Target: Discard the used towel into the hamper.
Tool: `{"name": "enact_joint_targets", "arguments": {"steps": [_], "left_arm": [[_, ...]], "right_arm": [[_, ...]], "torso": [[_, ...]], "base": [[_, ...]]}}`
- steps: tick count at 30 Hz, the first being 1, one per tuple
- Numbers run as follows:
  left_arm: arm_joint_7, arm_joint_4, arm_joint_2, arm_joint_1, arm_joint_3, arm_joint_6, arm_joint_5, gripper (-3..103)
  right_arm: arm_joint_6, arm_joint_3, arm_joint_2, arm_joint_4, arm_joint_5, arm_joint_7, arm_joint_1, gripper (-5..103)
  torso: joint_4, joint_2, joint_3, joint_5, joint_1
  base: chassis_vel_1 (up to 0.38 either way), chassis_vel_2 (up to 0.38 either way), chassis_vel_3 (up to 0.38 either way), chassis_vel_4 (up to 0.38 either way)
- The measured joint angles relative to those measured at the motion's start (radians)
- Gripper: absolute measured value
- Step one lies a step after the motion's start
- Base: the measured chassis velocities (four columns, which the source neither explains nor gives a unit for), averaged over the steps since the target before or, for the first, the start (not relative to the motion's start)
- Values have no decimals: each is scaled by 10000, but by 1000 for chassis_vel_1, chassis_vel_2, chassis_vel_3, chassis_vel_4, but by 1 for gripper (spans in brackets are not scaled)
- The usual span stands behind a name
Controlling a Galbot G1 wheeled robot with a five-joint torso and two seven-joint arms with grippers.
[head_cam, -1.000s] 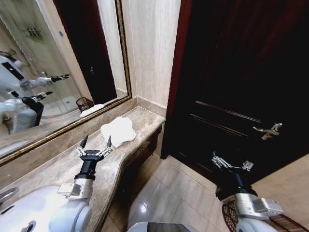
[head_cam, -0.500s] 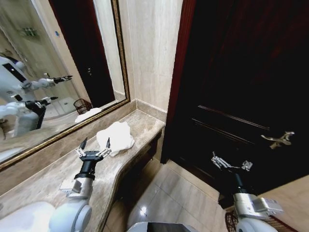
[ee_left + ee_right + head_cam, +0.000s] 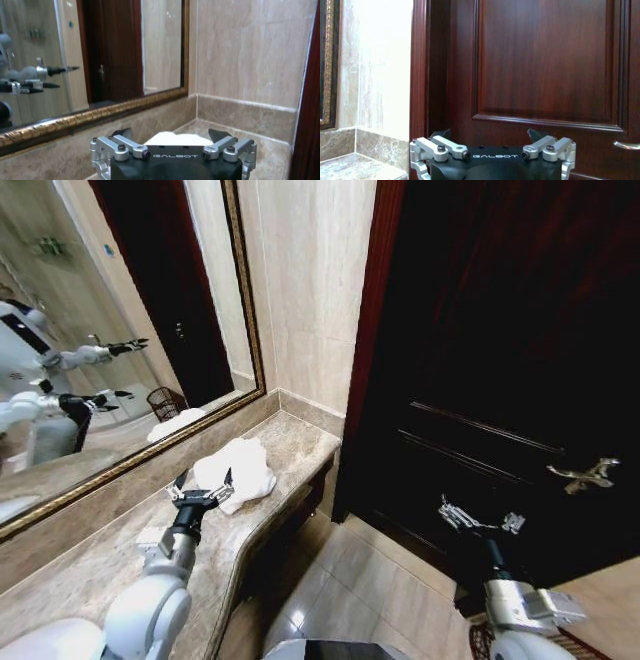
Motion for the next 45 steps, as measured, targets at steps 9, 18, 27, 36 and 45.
{"name": "enact_joint_targets", "arguments": {"steps": [9,18,27,36,45], "left_arm": [[-674,980,705,-1524,192,1184,-967,100],[-1010,2300,1595,-2742,505,2209,-1971,100],[-753,3435,2578,-3707,939,2866,-3164,100],[-424,4401,2757,-4759,1911,2926,-3305,100],[113,5797,2795,-5981,2517,2875,-2950,100]], "right_arm": [[289,2,-93,-228,-233,-16,-23,100],[360,14,-85,-447,-232,-24,-9,100],[398,-17,-54,-607,-254,-35,69,100],[385,100,-75,-596,-251,28,93,100],[366,322,-166,-503,-137,145,29,100]], "torso": [[0,-1,1,1,3],[0,-1,2,-2,3],[0,-1,1,-1,4],[0,-1,2,-1,3],[-1,-1,2,-1,4]], "base": [[0,0,0,0],[0,0,0,0],[0,0,0,0],[0,0,0,0],[0,0,0,0]]}}
